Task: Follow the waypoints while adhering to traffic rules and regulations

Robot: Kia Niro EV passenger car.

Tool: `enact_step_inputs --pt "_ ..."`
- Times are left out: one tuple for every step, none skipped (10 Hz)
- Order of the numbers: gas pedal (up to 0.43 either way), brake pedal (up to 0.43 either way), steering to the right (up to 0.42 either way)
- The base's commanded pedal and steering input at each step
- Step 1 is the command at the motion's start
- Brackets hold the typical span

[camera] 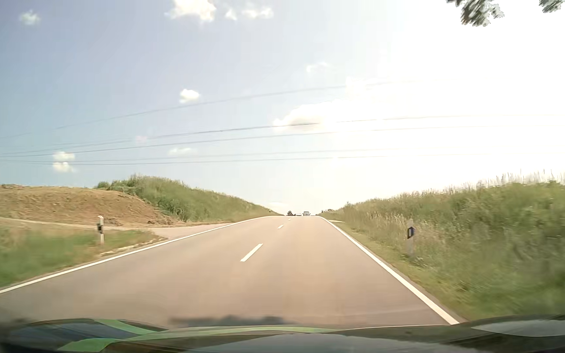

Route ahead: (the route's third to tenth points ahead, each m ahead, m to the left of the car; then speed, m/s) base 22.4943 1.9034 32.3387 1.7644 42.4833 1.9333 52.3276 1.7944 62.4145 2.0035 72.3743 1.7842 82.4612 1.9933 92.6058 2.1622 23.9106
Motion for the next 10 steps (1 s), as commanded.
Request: enact_step_inputs --pt "0.331 0.000 -0.006" --pt "0.339 0.000 -0.005" --pt "0.358 0.000 -0.005" --pt "0.370 0.000 -0.003" --pt "0.370 0.000 0.000" --pt "0.350 0.000 0.000" --pt "0.311 0.000 0.000" --pt "0.280 0.000 0.000" --pt "0.248 0.000 0.000" --pt "0.248 0.000 0.000"
